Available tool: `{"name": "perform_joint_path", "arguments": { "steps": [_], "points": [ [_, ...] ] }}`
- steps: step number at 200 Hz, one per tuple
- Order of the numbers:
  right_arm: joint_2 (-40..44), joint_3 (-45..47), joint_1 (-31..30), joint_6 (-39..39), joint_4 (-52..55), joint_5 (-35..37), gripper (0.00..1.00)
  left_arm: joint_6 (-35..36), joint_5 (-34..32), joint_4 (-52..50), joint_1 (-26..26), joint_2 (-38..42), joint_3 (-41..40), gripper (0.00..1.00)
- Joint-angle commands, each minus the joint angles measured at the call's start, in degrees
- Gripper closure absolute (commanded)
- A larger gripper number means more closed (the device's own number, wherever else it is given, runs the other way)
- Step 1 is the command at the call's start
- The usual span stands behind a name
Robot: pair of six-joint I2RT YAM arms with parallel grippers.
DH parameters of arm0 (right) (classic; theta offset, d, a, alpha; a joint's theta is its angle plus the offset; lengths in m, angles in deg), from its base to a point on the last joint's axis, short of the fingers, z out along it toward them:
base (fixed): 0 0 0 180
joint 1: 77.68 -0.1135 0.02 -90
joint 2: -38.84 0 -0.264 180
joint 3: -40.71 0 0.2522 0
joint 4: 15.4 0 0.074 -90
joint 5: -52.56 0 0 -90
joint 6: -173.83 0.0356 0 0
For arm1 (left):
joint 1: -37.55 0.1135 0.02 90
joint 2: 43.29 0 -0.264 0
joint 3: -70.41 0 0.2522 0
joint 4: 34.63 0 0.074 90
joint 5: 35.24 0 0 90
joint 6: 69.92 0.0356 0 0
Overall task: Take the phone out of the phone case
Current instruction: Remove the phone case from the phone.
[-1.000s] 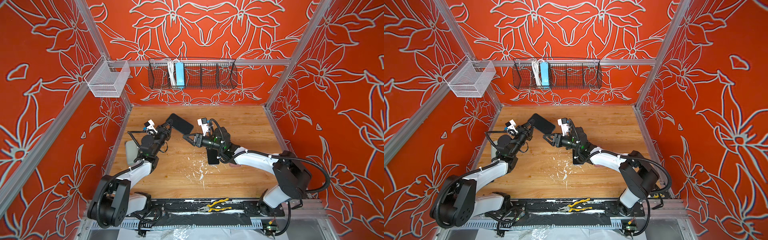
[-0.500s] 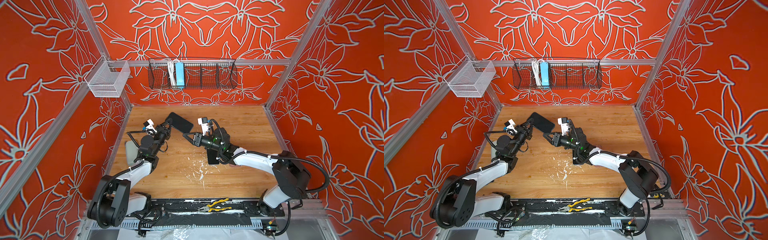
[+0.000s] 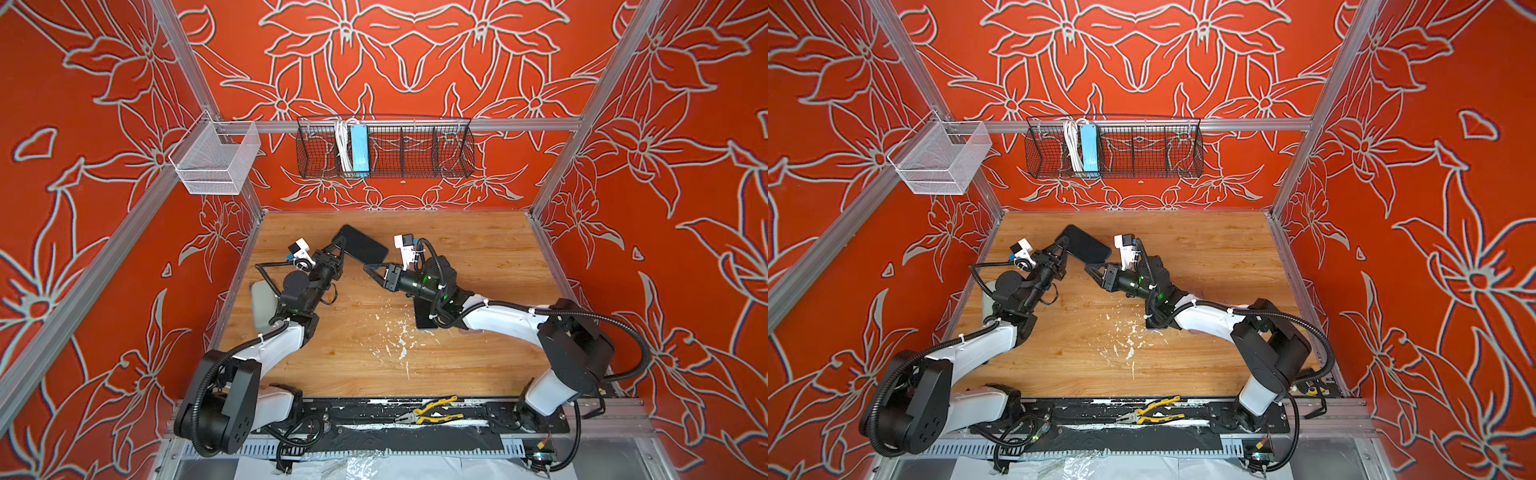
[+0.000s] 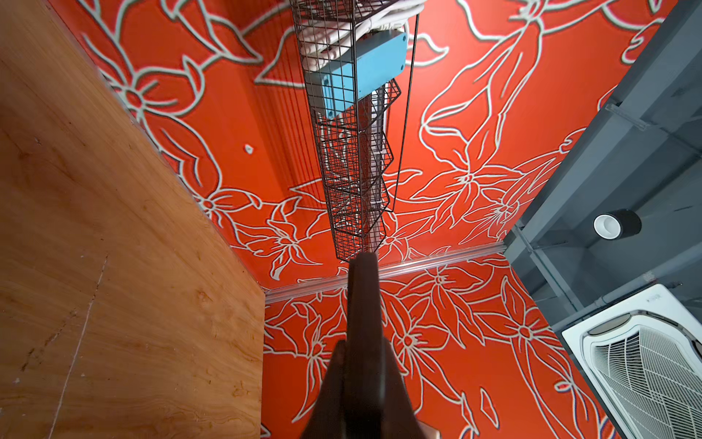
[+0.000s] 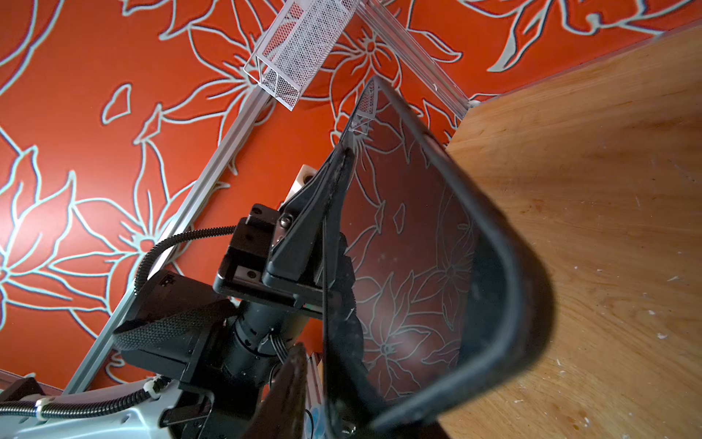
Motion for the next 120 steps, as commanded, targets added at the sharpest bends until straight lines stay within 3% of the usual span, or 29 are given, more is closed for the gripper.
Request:
{"name": "perform_joint_path", "arguments": {
  "steps": [1,75,120],
  "points": [
    [0.45,-1.97,-0.59,0.12,-2.7,1.47,0.72,-0.55,0.16,3.97,-0.59,1.32,0.26,1.0],
    [0.37,-2.36,-0.92,-0.94,-1.63,2.91,0.81,-0.55,-0.28,2.61,-1.34,2.39,0.09,1.0],
    [1.08,-3.72,-2.07,-6.68,4.58,4.76,0.83,-4.04,-0.24,-0.46,-2.02,2.7,0.68,1.0]
  ]
}}
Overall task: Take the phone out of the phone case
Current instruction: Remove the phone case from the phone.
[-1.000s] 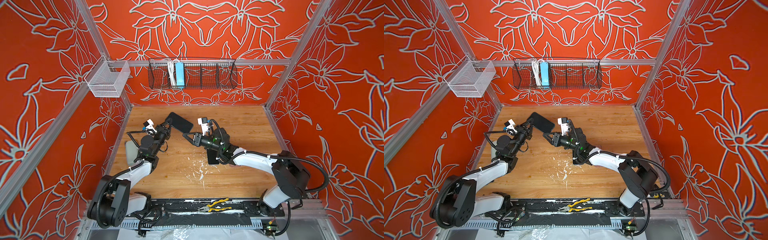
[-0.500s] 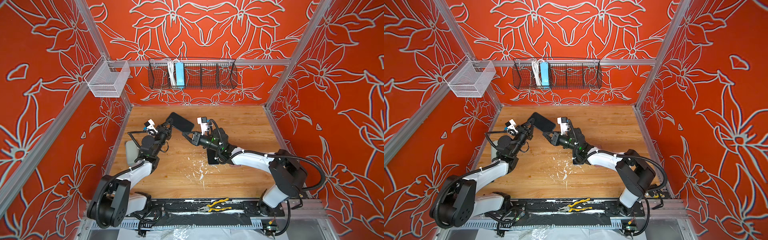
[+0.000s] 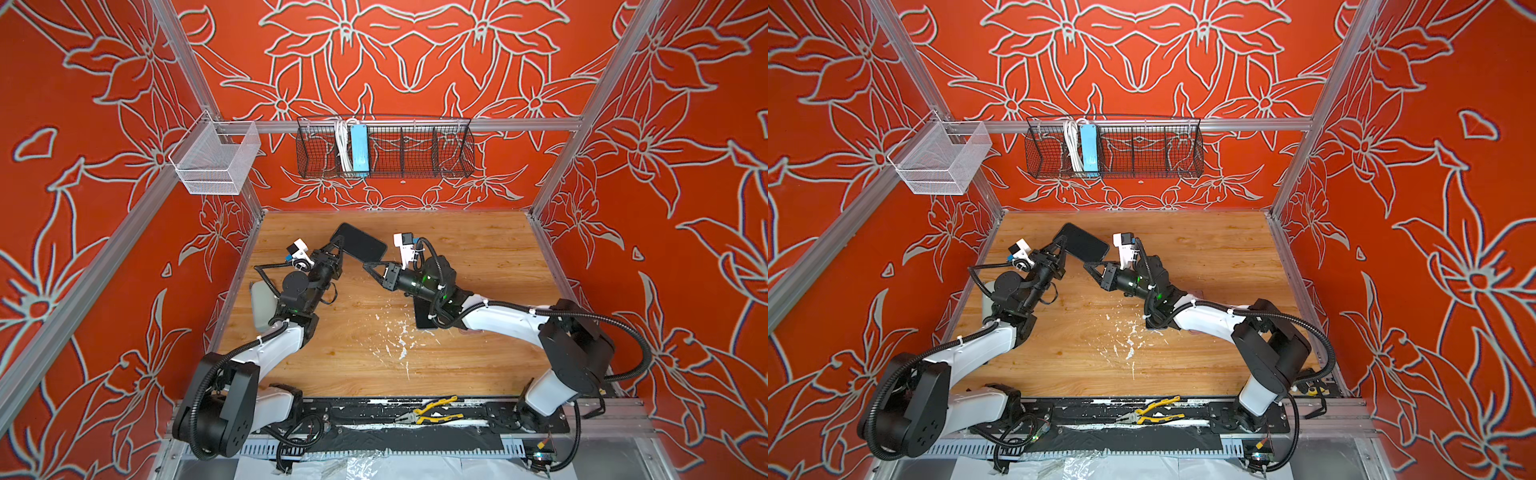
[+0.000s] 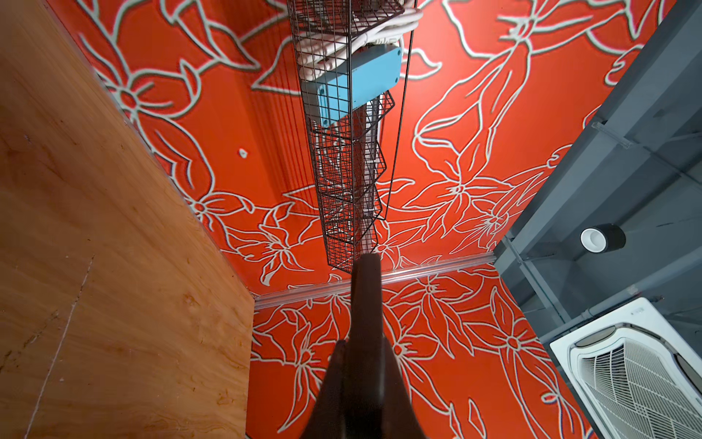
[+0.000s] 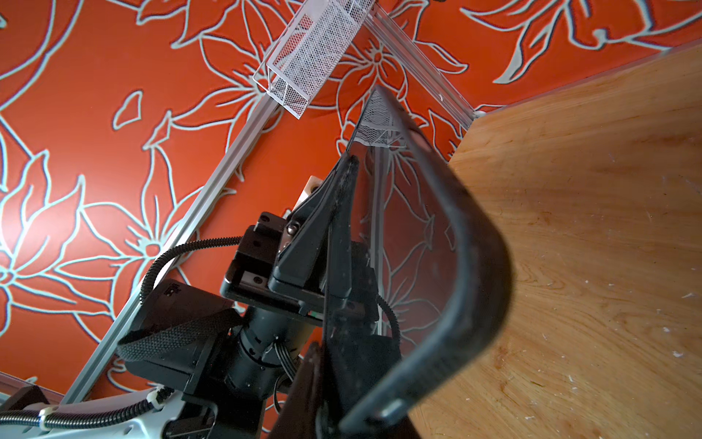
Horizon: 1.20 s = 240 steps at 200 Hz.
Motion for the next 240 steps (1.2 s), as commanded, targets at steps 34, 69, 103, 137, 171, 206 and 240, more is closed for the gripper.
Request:
{"name": "perform_joint_path", "arguments": {
  "steps": [34,69,103,137,171,206,240],
  "points": [
    [0.88,-2.43,-1.5,-9.05,6.64,4.57,0.84,-1.37,-0.06,-5.56,-2.88,4.29,1.23,1.0],
    [1.28,-2.75,-2.29,-13.48,10.19,7.18,0.85,-0.89,-1.25,-9.78,-3.03,7.07,1.32,1.0],
    [1.32,-3.03,-3.1,-17.37,12.47,9.22,0.85,-1.98,-1.02,-10.83,-3.06,7.71,1.92,1.0],
    [1.13,-3.03,-4.13,-21.47,14.31,11.33,0.86,-4.4,-0.35,-10.2,-3.32,7.11,2.58,1.0],
    [0.74,-1.79,-4.85,-23.91,13.54,12.89,0.86,-4.93,-0.21,-11.02,-3.76,7.85,3.66,1.0],
    [0.29,-0.69,-5.21,-25.84,12.7,14.16,0.86,-6.06,-0.34,-11.22,-3.94,8.31,4.01,1.0],
    [0.07,0.19,-5.29,-27.28,12.35,14.71,0.86,-6.12,0.09,-11.73,-4.11,8.6,4.61,1.0]
  ]
}}
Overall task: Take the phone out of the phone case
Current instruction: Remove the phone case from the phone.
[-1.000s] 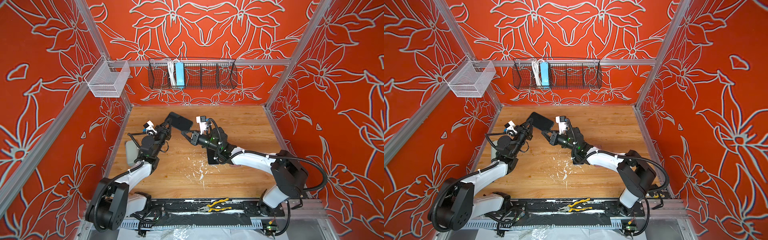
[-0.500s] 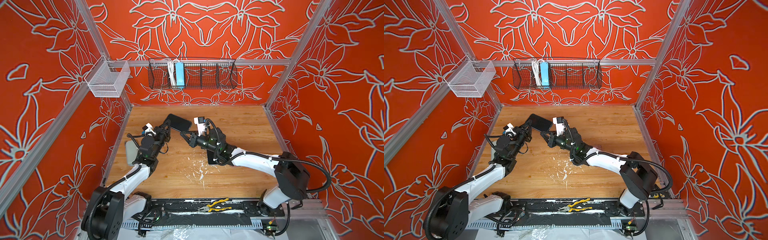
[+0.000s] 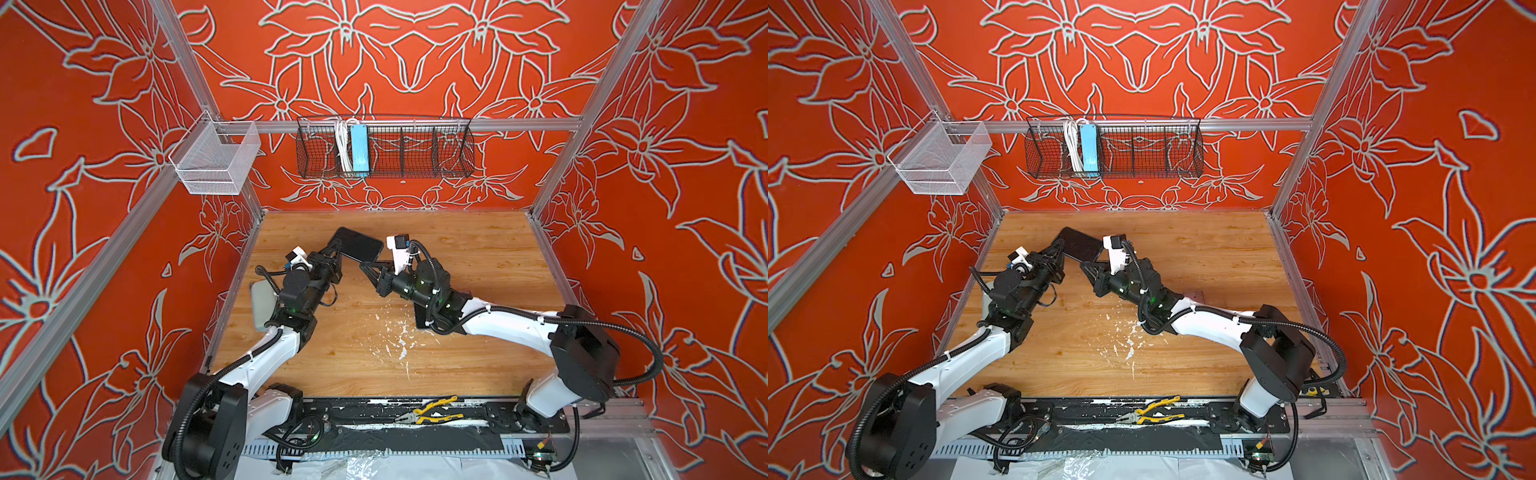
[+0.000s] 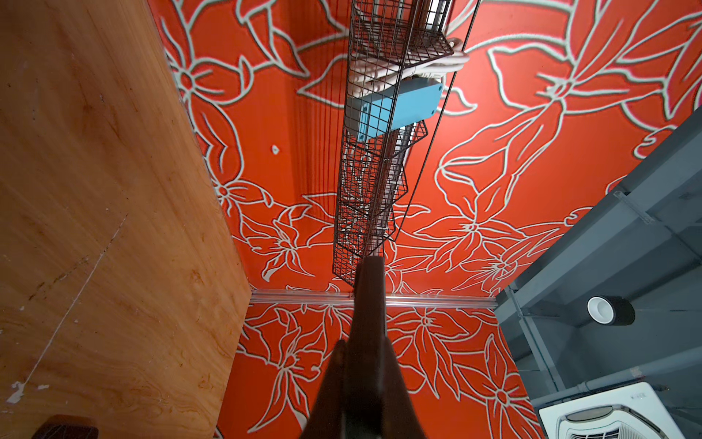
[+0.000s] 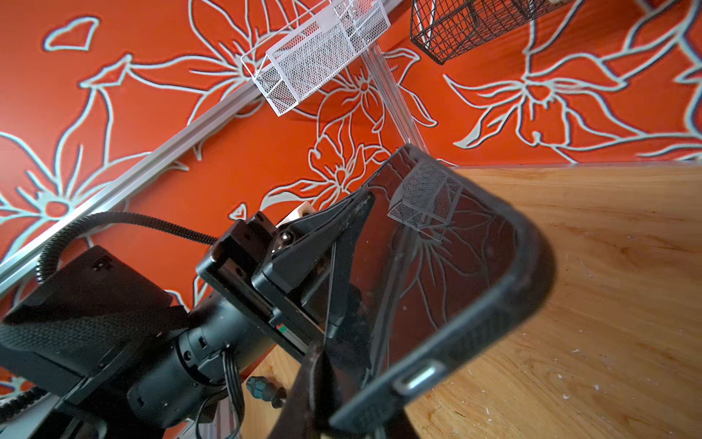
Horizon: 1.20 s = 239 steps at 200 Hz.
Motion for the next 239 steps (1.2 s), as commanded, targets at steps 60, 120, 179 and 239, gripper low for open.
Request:
{"name": "perform_joint_path", "arguments": {
  "steps": [60,120,179,239],
  "points": [
    [-1.74,3.58,-0.68,-10.19,5.98,3.18,0.87,1.81,4.42,2.46,-2.52,3.15,3.81,1.0],
    [-1.74,4.09,-0.68,-13.12,7.29,3.48,0.87,0.04,4.27,2.2,-2.51,3.42,3.76,1.0],
    [-1.99,5.28,-0.65,-15.03,6.82,4.03,0.86,-1.2,4.06,2.05,-2.52,3.93,4.33,1.0],
    [-2.8,6.48,-0.6,-15.03,5.98,4.48,0.86,-1.33,4.61,1.45,-2.58,4.78,5.33,1.0]
  ]
}}
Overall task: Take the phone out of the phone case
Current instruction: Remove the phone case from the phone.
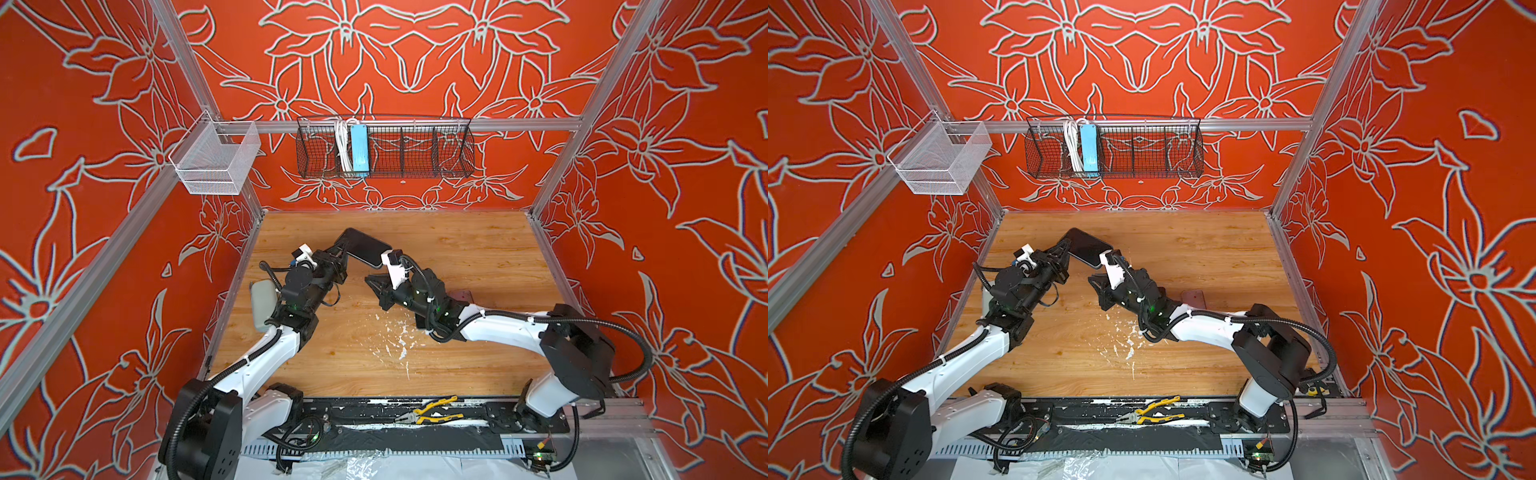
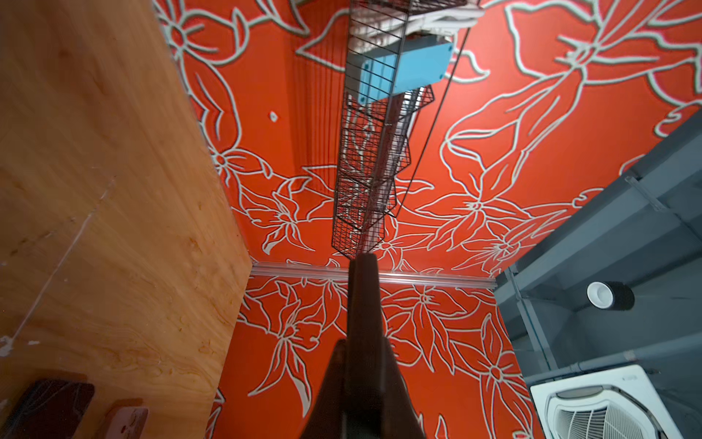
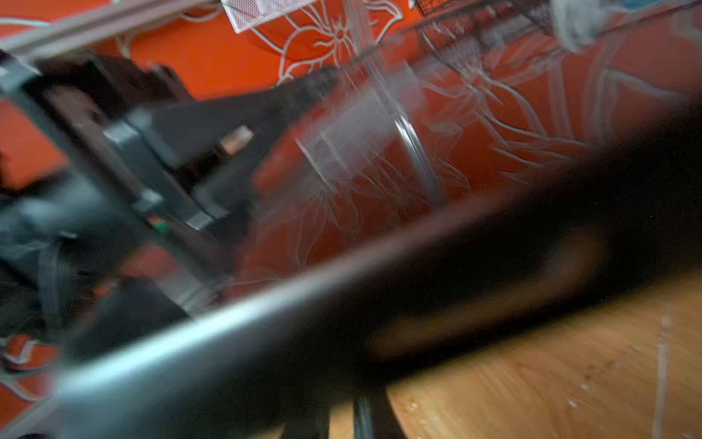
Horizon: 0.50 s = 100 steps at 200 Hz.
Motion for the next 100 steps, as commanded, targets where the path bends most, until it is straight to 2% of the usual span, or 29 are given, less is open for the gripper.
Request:
{"name": "perform_joint_path", "arguments": {
  "steps": [1,33,74,100],
  "points": [
    [-1.09,0.89,-0.18,-1.4,3.82,1.07,0.86,-1.61,3.27,6.8,-0.62,2.62,2.51,1.0],
    [0.26,2.38,-0.05,0.11,2.71,-0.03,0.86,-0.41,2.92,6.2,-0.68,3.26,2.37,1.0],
    [6.36,4.82,0.38,2.71,4.28,-0.75,0.83,1.04,2.99,6.28,-0.68,2.75,2.19,1.0],
    [10.96,5.3,1.66,5.99,5.91,-4.16,0.72,1.9,3.14,6.84,-0.68,1.65,2.16,1.0]
  ]
}}
